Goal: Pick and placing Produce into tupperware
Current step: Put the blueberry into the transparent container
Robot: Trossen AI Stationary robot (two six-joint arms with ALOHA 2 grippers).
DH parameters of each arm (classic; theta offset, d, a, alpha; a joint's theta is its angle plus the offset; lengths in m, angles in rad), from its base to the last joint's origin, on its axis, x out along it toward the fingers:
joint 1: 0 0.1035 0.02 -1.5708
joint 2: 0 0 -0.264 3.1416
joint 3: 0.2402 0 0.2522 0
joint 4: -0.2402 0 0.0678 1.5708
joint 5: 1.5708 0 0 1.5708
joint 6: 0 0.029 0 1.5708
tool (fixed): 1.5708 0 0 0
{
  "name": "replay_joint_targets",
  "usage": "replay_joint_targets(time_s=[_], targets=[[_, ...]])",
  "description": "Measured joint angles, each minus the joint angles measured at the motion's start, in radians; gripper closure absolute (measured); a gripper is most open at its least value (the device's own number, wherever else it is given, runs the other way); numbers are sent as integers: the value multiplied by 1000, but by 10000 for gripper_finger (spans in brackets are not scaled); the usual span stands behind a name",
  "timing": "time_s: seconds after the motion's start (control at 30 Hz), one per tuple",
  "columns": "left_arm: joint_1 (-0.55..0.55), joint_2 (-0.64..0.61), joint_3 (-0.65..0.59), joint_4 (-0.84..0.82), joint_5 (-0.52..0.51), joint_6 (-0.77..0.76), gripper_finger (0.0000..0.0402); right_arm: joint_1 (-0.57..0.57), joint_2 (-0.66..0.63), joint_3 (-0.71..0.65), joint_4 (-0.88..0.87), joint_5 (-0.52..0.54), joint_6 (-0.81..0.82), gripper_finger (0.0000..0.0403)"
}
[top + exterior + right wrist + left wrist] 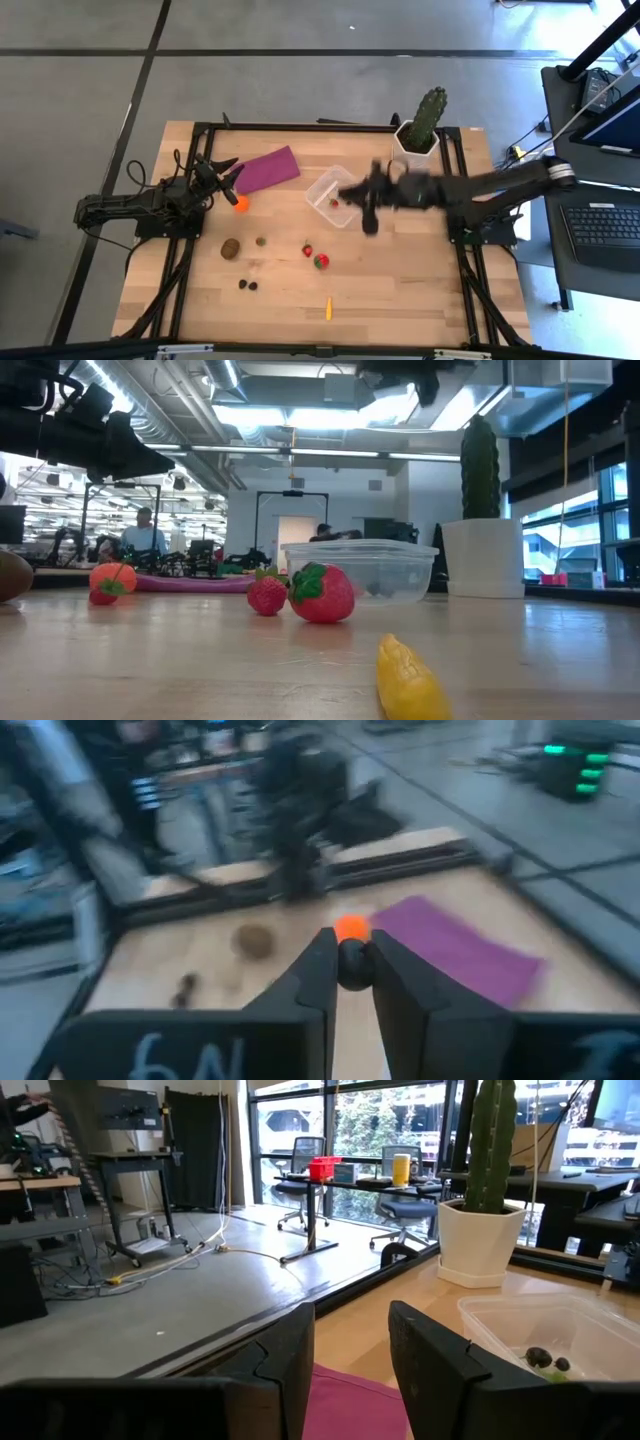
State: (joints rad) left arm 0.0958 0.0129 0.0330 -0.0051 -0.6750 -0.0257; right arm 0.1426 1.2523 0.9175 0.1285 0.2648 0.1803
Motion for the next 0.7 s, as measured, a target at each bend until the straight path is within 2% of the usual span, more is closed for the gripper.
replay_joint_targets(time_s=[0.17, 0.4, 0.53, 0.7], targets=[[0, 0, 0, 0, 0, 1, 278, -130, -4, 339, -429, -32, 19, 352], [0, 0, 0, 0, 0, 1, 278, -245, 208, 746, -909, -59, 7, 352], [0, 0, 0, 0, 0, 1, 278, -295, 366, 838, -1070, -110, 23, 352], [0, 0, 0, 0, 0, 1, 278, -339, 538, 823, -1122, -141, 9, 352]])
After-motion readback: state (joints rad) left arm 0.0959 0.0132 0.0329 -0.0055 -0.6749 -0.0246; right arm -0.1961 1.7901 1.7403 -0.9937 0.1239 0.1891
